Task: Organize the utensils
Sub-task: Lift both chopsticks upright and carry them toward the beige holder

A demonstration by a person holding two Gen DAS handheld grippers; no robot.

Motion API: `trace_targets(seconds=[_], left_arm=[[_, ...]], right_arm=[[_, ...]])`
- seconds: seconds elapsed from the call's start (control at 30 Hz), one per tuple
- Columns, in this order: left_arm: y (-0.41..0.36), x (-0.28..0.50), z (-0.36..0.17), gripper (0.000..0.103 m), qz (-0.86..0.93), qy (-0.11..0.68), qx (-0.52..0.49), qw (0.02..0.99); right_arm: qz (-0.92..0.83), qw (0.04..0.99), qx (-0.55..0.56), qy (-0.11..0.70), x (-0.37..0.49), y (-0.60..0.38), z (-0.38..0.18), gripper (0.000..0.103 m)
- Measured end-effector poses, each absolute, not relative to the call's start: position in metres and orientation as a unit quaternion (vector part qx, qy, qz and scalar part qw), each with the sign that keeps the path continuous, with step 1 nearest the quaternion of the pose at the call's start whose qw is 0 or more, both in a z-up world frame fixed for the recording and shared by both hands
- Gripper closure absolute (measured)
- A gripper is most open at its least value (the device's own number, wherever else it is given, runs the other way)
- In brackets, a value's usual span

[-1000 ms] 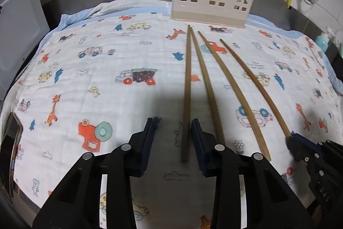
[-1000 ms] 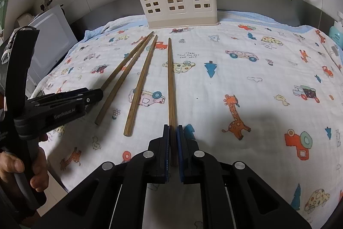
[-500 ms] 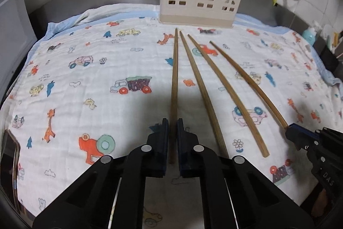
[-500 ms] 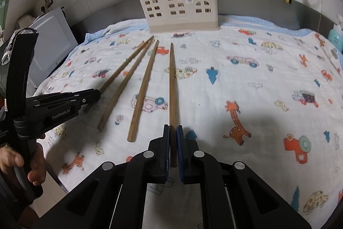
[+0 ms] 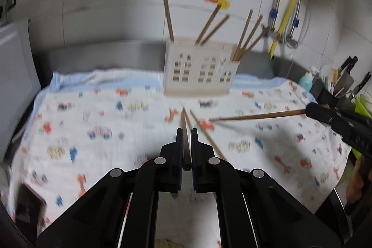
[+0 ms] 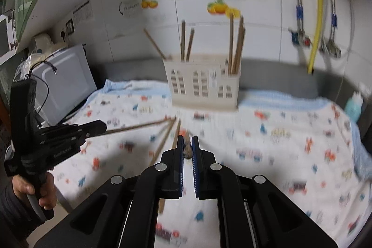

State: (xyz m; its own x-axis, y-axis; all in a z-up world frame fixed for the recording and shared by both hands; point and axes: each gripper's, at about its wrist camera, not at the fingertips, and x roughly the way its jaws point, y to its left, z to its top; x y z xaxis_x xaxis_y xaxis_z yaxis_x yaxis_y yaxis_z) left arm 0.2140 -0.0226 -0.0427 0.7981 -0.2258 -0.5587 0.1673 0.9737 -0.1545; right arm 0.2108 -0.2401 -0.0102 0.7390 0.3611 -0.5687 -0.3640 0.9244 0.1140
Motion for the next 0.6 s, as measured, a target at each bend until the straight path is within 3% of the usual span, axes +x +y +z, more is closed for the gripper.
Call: trace_targets(seconds=[0.6], left_arm=[[-0.024, 0.238, -0.014, 0.098, -0.141, 0.247, 0.006, 0.959]], right_arm=[[0.210, 0.928, -0.020, 0.306, 0.267, -0.218, 0.025, 0.096]])
